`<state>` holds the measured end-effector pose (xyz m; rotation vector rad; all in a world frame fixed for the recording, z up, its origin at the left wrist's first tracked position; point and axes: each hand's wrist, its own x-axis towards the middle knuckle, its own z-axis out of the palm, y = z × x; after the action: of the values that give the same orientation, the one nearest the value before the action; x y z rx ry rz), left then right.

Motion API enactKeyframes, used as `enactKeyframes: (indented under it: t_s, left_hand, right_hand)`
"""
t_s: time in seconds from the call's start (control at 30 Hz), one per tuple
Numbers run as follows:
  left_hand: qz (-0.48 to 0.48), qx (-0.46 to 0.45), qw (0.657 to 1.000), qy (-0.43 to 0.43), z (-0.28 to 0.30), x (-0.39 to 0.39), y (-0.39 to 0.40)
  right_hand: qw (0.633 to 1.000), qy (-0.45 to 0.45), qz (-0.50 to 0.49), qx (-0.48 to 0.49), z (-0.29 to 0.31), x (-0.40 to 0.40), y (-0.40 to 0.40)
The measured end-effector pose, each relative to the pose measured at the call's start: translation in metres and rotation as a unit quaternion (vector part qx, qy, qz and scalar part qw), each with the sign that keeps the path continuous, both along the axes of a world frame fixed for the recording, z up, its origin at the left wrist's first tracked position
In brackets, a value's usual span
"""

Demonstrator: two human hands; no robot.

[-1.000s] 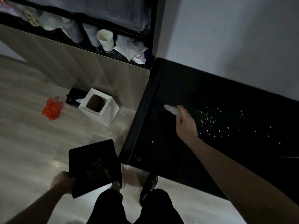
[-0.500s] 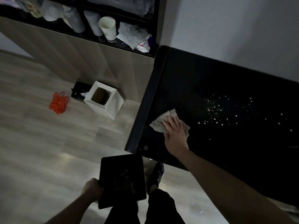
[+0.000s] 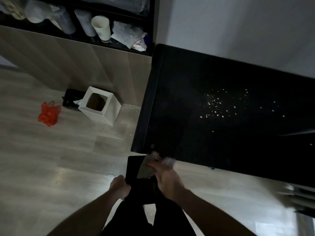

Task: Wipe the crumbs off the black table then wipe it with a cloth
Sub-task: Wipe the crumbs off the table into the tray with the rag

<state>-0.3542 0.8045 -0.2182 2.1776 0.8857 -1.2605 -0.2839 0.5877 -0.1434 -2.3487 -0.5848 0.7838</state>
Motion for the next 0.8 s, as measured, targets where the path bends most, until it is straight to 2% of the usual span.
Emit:
enactKeyframes:
  t_s: [0.1, 0.17, 0.27, 0.43, 0.53, 0.6, 0.8]
  left_hand:
    - [-0.010, -0.023, 1.000, -0.005, 0.001, 0.008, -0.005]
    - [-0.021, -0.029, 0.999, -0.012, 0.005, 0.013, -0.012]
    - [-0.029, -0.025, 0.999, -0.024, 0.010, 0.017, -0.023]
    - [-0.035, -0.023, 0.999, -0.030, 0.020, 0.023, -0.043]
    - [-0.024, -0.029, 0.999, -0.023, 0.022, 0.026, -0.053]
    - [-0.011, -0.038, 0.999, -0.022, 0.022, 0.028, -0.060]
    - [-0.011, -0.014, 1.000, -0.025, 0.023, 0.029, -0.089]
  right_hand:
    - [0.996, 0.076, -0.026, 0.028, 0.027, -0.012, -0.009]
    - [0.992, 0.092, -0.081, 0.033, 0.037, -0.011, -0.019]
    - [0.974, 0.056, -0.215, 0.043, 0.037, 0.002, -0.043]
    - [0.932, -0.030, -0.348, 0.092, 0.063, 0.060, -0.095]
    - [0.918, -0.049, -0.378, 0.110, 0.072, 0.100, -0.132]
    - [0.913, -0.059, -0.395, 0.088, 0.065, 0.129, -0.160]
    - [0.938, -0.103, -0.331, 0.002, 0.033, 0.199, -0.215]
